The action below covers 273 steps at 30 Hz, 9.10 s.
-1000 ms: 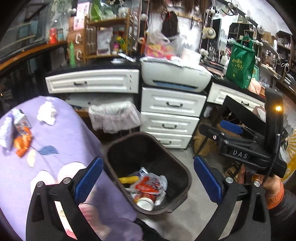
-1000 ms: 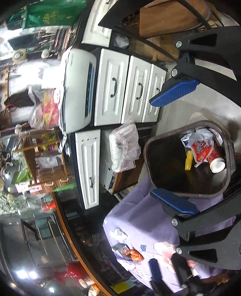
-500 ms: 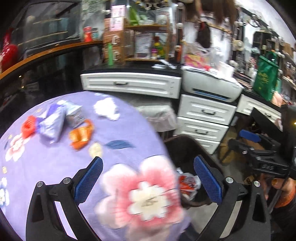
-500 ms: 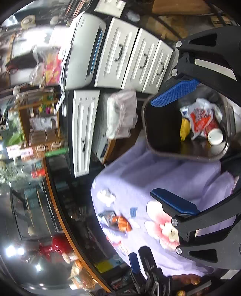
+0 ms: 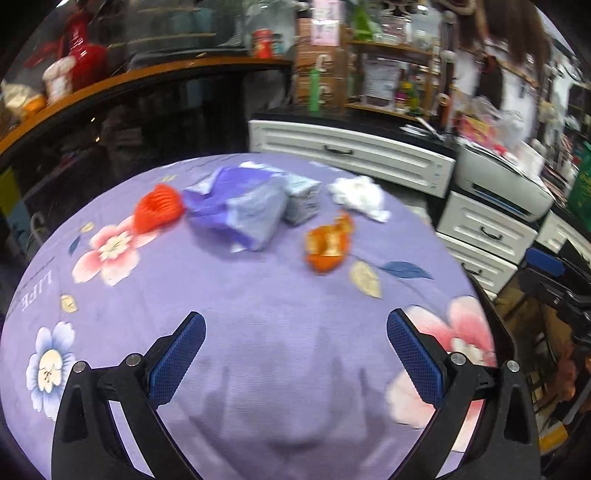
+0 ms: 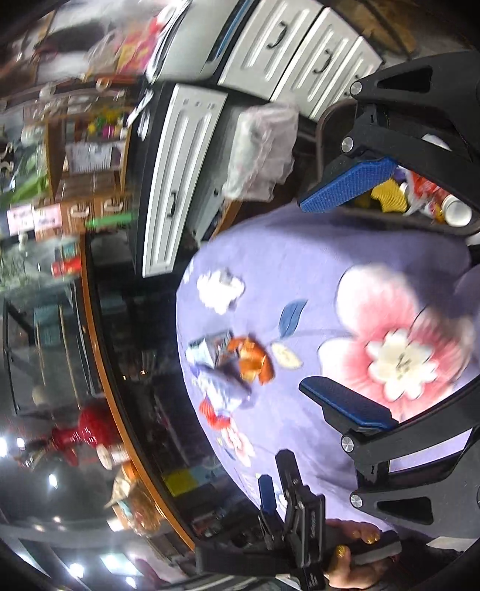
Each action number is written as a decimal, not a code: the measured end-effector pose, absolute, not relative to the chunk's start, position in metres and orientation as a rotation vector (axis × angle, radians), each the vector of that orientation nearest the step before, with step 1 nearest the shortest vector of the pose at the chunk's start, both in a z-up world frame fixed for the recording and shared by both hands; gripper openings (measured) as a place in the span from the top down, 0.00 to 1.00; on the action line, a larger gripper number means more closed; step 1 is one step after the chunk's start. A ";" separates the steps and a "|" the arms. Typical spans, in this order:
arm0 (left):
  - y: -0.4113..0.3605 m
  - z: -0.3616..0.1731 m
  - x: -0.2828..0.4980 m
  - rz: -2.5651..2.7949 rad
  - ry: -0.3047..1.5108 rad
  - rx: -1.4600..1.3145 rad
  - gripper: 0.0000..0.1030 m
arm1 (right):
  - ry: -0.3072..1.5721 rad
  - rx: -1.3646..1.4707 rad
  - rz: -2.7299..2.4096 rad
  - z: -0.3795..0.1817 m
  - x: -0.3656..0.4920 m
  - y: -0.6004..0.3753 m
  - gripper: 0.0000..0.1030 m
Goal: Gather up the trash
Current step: 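Move the right tool to the orange peel while the left tool approaches the purple tissue pack, then grasp the orange peel with the right tool while the left tool grasps the purple tissue pack, then carry the tissue pack to the black bin while the right tool drops the orange peel inside, then open the left tool over the black bin to drop the tissue pack, then move both tools back over the table toward the white tissues, then grasp a white tissue with the left tool while the right tool grasps another white tissue, then carry the left tool's tissue to the black bin while the right tool drops its tissue inside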
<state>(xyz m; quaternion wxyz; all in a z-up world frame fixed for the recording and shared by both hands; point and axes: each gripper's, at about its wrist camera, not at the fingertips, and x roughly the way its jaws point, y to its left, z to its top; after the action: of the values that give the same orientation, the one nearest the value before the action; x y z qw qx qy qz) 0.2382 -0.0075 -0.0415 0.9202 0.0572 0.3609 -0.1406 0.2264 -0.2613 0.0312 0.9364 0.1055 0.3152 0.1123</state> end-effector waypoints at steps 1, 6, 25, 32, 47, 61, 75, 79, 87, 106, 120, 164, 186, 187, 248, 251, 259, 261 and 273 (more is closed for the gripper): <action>-0.001 -0.042 0.241 -0.279 0.745 0.110 0.05 | 0.651 0.206 0.249 0.032 0.233 -0.254 0.13; 0.022 -0.044 0.257 -0.257 0.764 0.087 0.05 | 0.707 0.201 0.341 0.029 0.270 -0.225 0.13; 0.018 -0.037 0.324 -0.271 0.734 0.145 0.05 | 0.912 0.072 0.401 -0.014 0.411 -0.160 0.62; -0.002 -0.036 0.342 -0.282 0.716 0.222 0.05 | 0.920 0.136 0.447 -0.015 0.409 -0.166 0.86; -0.048 -0.060 0.376 -0.255 0.753 0.385 0.33 | 0.846 0.143 0.404 0.008 0.353 -0.199 0.88; -0.024 -0.046 0.337 -0.202 0.717 0.192 0.75 | 0.778 0.205 0.391 0.017 0.296 -0.223 0.89; -0.040 -0.008 0.220 -0.343 0.597 0.059 0.76 | 0.711 0.220 0.341 0.028 0.214 -0.262 0.89; -0.063 -0.005 0.195 -0.416 0.583 0.053 0.76 | 0.709 0.212 0.306 0.026 0.190 -0.278 0.89; -0.125 0.000 0.169 -0.564 0.557 0.069 0.76 | 0.735 0.224 0.191 0.011 0.155 -0.326 0.89; -0.257 -0.047 0.164 -0.808 0.687 0.160 0.76 | 0.924 0.395 -0.078 -0.105 0.168 -0.414 0.41; -0.316 -0.109 0.168 -0.864 0.831 0.253 0.76 | 0.853 0.435 -0.309 -0.091 0.143 -0.480 0.36; -0.244 -0.065 0.159 -0.726 0.706 0.266 0.08 | 0.799 0.392 -0.182 -0.057 0.147 -0.446 0.26; -0.050 -0.037 0.270 -0.248 0.704 0.199 0.07 | 0.725 0.280 0.118 0.005 0.231 -0.327 0.19; -0.040 -0.038 0.277 -0.233 0.710 0.193 0.07 | 0.723 0.275 0.125 0.007 0.234 -0.323 0.19; -0.009 -0.049 0.374 -0.116 0.718 0.058 0.87 | 0.880 0.119 0.288 -0.003 0.404 -0.244 0.78; -0.012 -0.043 0.358 -0.122 0.705 0.072 0.87 | 0.849 0.124 0.294 0.006 0.378 -0.250 0.78; -0.037 -0.031 0.295 -0.187 0.680 0.080 0.87 | 0.762 0.170 0.311 0.026 0.300 -0.263 0.78; -0.046 -0.029 0.278 -0.209 0.670 0.087 0.87 | 0.750 0.182 0.311 0.028 0.286 -0.267 0.78; -0.096 -0.025 0.198 -0.359 0.626 0.073 0.87 | 0.717 0.205 0.251 0.034 0.194 -0.299 0.78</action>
<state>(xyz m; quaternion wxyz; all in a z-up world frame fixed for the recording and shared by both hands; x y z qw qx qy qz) 0.1982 -0.0957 -0.0248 0.9349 0.0359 0.3063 -0.1757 0.1938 -0.2985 0.0338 0.9235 0.0999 0.3496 0.1221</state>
